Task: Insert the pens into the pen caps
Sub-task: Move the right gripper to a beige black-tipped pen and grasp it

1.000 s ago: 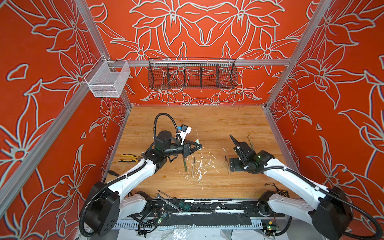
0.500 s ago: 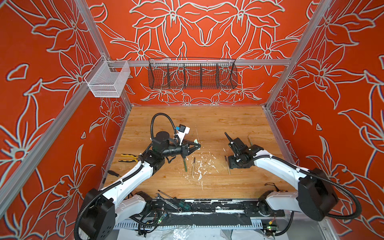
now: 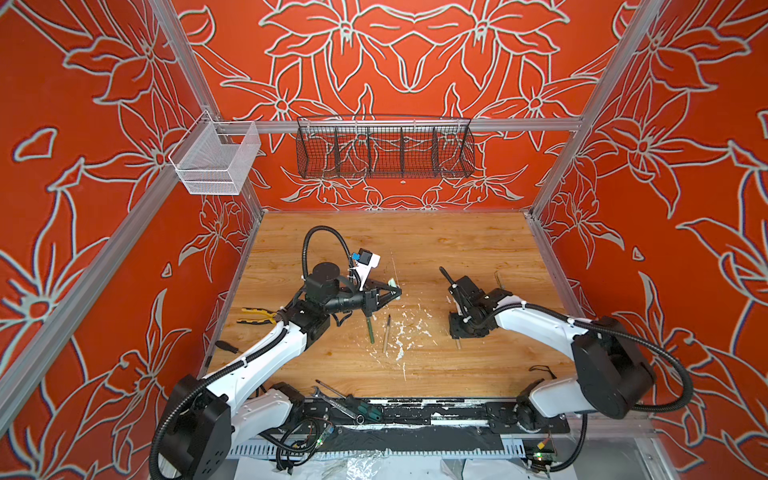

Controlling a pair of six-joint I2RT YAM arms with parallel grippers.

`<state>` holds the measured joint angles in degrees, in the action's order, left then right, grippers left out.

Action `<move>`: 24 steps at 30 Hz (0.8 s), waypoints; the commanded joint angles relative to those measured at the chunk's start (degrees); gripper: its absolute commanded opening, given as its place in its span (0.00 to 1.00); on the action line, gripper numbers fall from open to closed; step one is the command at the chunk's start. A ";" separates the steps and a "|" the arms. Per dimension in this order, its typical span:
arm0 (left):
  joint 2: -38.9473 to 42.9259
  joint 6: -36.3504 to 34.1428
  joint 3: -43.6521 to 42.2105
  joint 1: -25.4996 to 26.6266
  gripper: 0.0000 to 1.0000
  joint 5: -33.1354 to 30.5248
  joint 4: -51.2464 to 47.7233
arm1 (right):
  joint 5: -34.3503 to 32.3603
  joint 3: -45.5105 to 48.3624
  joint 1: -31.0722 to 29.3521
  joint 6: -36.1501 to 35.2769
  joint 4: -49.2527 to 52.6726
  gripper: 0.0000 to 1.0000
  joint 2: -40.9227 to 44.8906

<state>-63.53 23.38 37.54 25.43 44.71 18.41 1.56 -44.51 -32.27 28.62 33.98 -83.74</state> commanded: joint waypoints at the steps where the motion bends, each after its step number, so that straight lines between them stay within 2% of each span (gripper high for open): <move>1: 1.01 -0.73 0.25 -0.38 0.00 0.07 0.42 | 0.14 -0.22 -0.54 0.86 -0.92 0.49 -1.78; 13: 1.20 -0.84 0.33 -0.38 0.00 0.03 0.16 | -1.38 -1.39 -0.99 1.08 -1.22 0.32 -5.87; 19: 1.04 -0.90 0.43 -0.38 0.00 -0.06 0.19 | -4.60 -3.46 -4.14 1.35 0.87 0.29 -8.36; 24: 1.24 -0.96 0.69 -0.38 0.00 0.03 -0.22 | -4.50 -3.65 -4.82 1.96 0.05 0.24 -10.62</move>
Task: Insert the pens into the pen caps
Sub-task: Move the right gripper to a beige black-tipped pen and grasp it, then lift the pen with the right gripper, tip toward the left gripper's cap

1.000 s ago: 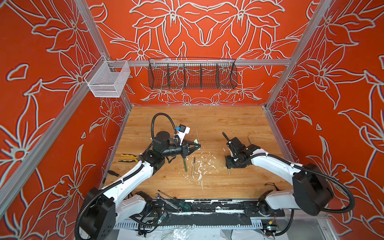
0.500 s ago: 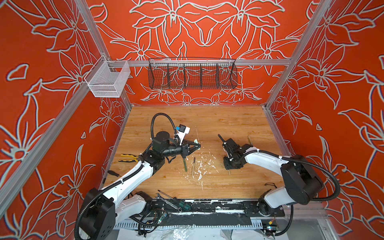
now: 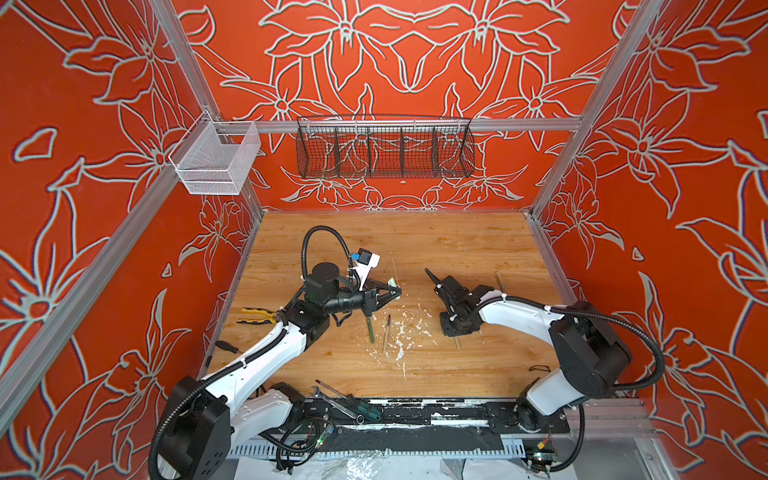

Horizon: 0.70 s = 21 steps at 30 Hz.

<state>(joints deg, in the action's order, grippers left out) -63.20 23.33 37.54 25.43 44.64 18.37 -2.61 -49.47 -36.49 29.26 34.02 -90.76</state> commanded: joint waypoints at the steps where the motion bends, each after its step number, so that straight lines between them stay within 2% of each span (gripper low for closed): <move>1: 1.01 -0.96 0.69 -0.38 0.00 0.09 -0.37 | -0.29 1.21 -0.76 1.41 -0.09 0.23 -3.86; 7: 0.49 -0.73 0.78 -0.38 0.00 0.23 0.33 | -0.48 0.72 -1.47 1.42 0.04 0.15 -5.22; 13: 0.22 -0.41 0.87 -0.38 0.00 0.27 0.51 | 0.15 0.69 -2.18 0.98 -0.58 0.02 -5.35; 21: 0.53 -0.48 0.70 -0.38 0.00 0.10 0.16 | 5.27 2.62 -2.52 -1.40 -7.20 0.00 -1.39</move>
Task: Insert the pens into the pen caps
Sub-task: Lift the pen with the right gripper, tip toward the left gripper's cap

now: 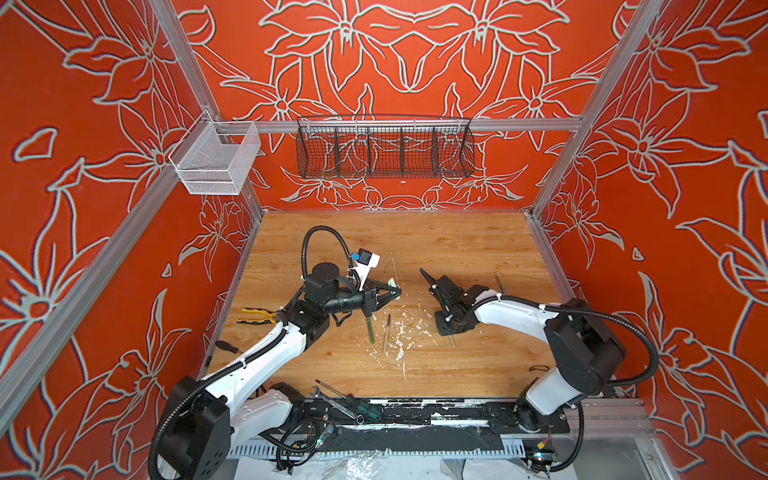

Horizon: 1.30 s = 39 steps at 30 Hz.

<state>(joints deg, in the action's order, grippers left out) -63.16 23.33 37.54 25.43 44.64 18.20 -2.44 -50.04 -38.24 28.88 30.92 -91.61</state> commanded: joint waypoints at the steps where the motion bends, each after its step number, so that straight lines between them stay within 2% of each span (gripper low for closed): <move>1: 0.57 -0.40 0.56 -0.38 0.00 0.09 0.51 | 5.97 3.69 -0.76 -1.63 -5.37 0.00 0.38; 13: -0.48 0.60 0.17 -0.47 0.00 1.30 2.70 | 19.29 12.18 -0.78 -8.00 -19.07 0.00 18.41; 23: -0.66 2.03 -1.02 -0.47 0.00 2.55 6.24 | 31.55 15.55 -1.60 -6.56 -29.14 0.00 28.29; 31: -1.32 3.84 -1.97 -0.54 0.00 2.11 9.61 | 36.17 14.18 -5.15 -6.04 -32.26 0.00 31.81; 39: -1.26 8.92 -1.80 -3.14 0.00 5.49 12.42 | 37.47 14.39 -7.34 -6.21 -35.05 0.00 32.96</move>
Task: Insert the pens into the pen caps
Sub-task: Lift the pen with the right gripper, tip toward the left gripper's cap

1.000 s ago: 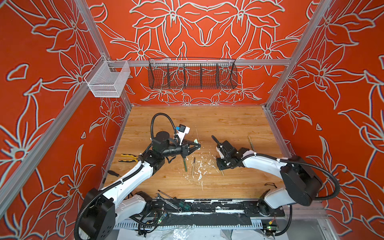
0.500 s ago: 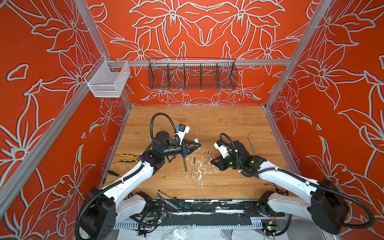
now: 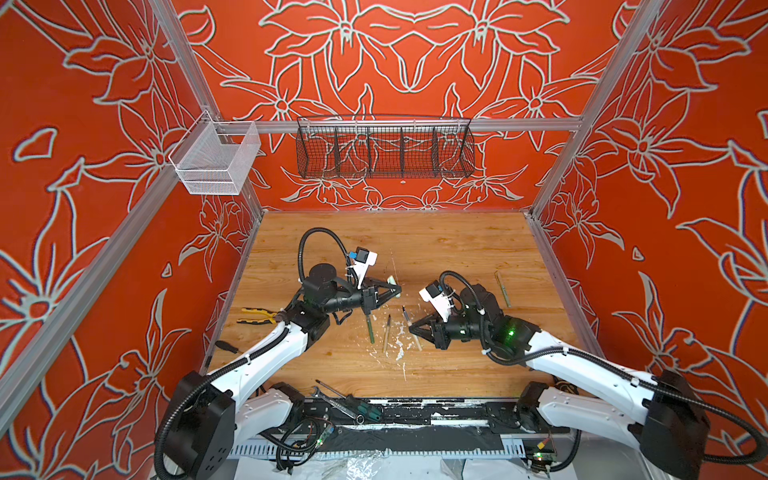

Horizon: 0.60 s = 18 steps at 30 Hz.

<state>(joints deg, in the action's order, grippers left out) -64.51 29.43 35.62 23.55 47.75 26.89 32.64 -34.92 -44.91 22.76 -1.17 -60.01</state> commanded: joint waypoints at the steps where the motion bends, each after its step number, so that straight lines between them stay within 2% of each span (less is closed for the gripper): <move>1: 0.04 3.93 0.12 -1.84 0.00 3.41 4.67 | 2.42 -0.68 -0.89 -0.04 -3.38 0.00 1.73; 8: -1.10 9.85 0.71 -3.86 0.00 11.45 9.53 | 3.47 -0.09 -1.15 0.56 -6.91 0.00 4.01; 18: -4.73 18.73 -0.13 -3.87 0.00 17.36 22.93 | 4.38 -0.81 -1.22 1.24 -9.47 0.00 3.67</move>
<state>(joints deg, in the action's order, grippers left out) -68.20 43.72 35.62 19.88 61.39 41.65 35.59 -34.92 -45.74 23.59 -8.49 -56.45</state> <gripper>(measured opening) 0.116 0.132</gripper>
